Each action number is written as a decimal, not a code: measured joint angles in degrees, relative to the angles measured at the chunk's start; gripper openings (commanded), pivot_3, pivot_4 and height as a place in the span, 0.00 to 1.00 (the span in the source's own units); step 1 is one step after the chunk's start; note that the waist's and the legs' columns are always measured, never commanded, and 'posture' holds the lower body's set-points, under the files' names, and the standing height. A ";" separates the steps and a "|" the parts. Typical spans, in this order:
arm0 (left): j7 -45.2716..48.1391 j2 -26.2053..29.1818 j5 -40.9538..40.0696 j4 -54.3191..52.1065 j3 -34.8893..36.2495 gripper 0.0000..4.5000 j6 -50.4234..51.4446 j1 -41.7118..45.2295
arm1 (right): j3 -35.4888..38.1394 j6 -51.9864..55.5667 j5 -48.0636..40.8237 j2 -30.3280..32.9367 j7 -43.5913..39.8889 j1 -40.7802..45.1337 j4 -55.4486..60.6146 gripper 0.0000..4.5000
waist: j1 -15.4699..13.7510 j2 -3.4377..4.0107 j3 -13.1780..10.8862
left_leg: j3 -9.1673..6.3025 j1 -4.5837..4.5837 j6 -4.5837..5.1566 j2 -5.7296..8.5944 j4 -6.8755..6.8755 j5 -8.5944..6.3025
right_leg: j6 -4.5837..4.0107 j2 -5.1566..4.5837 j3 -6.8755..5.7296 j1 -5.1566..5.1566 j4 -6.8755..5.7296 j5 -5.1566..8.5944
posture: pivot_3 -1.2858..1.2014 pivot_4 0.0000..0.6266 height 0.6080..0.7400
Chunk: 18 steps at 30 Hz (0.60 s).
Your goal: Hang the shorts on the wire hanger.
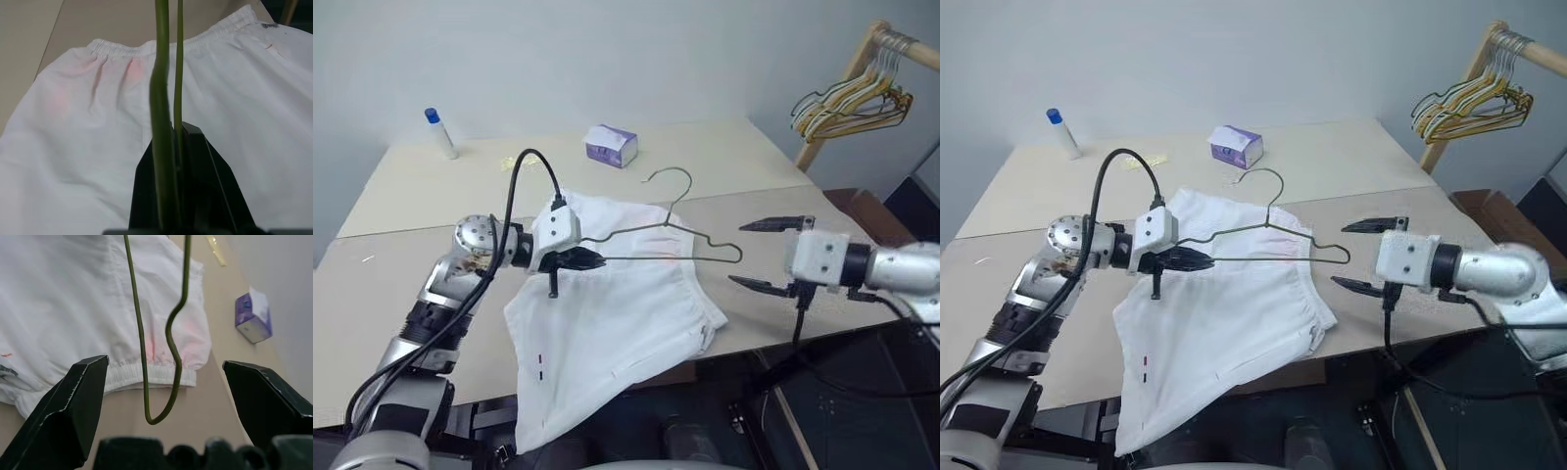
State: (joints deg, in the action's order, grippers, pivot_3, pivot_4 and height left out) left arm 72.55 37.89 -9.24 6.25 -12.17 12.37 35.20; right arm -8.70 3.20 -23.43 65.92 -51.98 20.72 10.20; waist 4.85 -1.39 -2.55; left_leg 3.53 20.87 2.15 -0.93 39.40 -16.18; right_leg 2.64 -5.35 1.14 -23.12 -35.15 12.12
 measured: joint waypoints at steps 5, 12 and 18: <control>0.68 0.16 -0.36 -2.34 0.03 0.00 -0.37 -0.83 | -6.64 17.52 2.48 -4.12 -5.51 10.06 -0.02 0.99 | -1.32 0.03 0.02 | 0.01 0.25 0.01 0.02 0.05 -0.01 | -0.01 0.09 -0.12 -0.26 0.00 0.00 | 0.50 0.00 1.00; 0.90 0.24 -2.02 -3.28 0.38 0.00 0.03 -0.88 | -11.61 23.99 8.64 -9.86 -9.34 13.92 -2.58 0.62 | -3.41 0.05 0.03 | 0.02 1.28 0.09 0.11 0.78 -0.05 | 0.06 0.03 -0.13 -1.12 -0.52 -0.04 | 0.51 0.00 1.00; 1.17 0.81 -2.19 -4.32 0.57 0.00 0.07 -1.46 | -11.21 25.03 9.85 -10.62 -11.79 14.64 -2.76 0.13 | -4.36 0.05 0.03 | 0.05 1.26 0.17 0.10 0.89 -0.10 | 0.07 0.04 -0.16 -1.09 -0.57 -0.03 | 0.51 0.00 1.00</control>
State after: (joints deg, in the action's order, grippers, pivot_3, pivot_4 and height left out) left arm 73.72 38.70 -11.43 1.93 -11.60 12.44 33.74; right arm -19.91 28.23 -13.58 55.30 -63.77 35.36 7.44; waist 0.48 -1.34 -2.52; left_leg 3.59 22.13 2.31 -0.82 40.29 -16.28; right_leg 2.71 -5.31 0.99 -24.21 -35.71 12.09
